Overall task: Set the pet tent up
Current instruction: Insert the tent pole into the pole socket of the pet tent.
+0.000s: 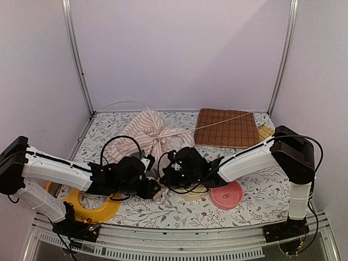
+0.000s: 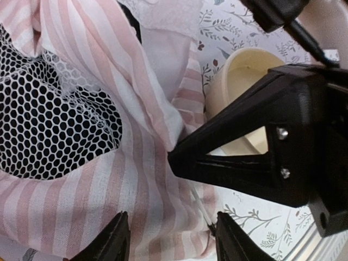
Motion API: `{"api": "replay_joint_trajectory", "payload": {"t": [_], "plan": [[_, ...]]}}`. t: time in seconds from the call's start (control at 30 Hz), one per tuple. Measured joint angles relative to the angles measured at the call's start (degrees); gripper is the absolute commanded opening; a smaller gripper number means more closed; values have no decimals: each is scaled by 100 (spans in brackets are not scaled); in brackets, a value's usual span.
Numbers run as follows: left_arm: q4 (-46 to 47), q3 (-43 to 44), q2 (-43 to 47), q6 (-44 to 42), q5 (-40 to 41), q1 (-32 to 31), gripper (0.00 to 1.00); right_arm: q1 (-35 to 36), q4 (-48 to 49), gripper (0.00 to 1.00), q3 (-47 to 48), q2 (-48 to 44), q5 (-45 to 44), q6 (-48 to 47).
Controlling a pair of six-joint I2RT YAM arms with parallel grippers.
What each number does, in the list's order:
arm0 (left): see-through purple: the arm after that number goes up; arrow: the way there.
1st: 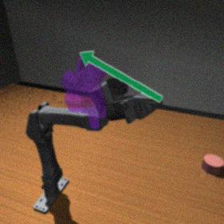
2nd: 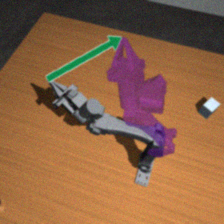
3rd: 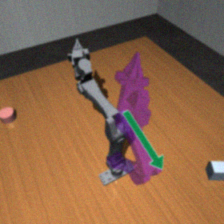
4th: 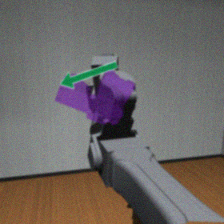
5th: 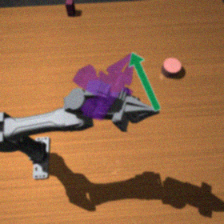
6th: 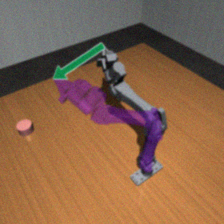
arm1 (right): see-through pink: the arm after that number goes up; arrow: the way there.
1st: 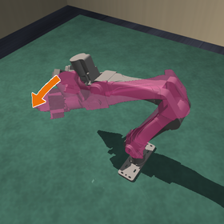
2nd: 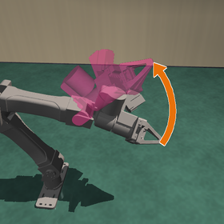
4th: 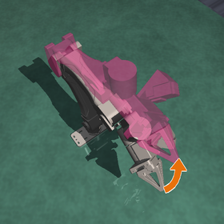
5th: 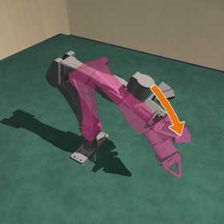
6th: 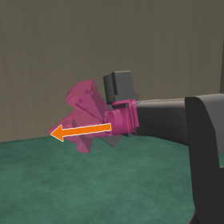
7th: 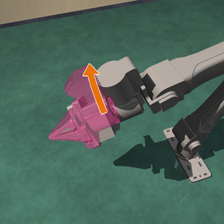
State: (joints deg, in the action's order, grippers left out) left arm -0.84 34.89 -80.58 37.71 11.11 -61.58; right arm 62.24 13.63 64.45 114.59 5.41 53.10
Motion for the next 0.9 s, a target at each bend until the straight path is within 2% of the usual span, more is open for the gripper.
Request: {"api": "replay_joint_trajectory", "payload": {"t": [0.23,0.4,0.43,0.57,0.6,0.8,0.9], "plan": [[-457,428,-632,-223,284,0,54,0,15,0,-2,0,0,0],[-492,492,-800,-367,297,0,46,0,13,0,-2,0,2,-7],[-507,525,-868,-391,291,0,41,2,13,0,-2,0,2,-11],[-507,573,-1086,-442,243,0,5,2,13,0,-2,0,0,-20],[-518,577,-1134,-459,227,0,0,2,13,0,-2,0,0,-22],[-546,588,-1191,-396,162,7,0,7,13,0,-2,2,2,-26],[-387,461,-905,-184,7,92,0,11,13,0,-2,2,0,-37]]}}
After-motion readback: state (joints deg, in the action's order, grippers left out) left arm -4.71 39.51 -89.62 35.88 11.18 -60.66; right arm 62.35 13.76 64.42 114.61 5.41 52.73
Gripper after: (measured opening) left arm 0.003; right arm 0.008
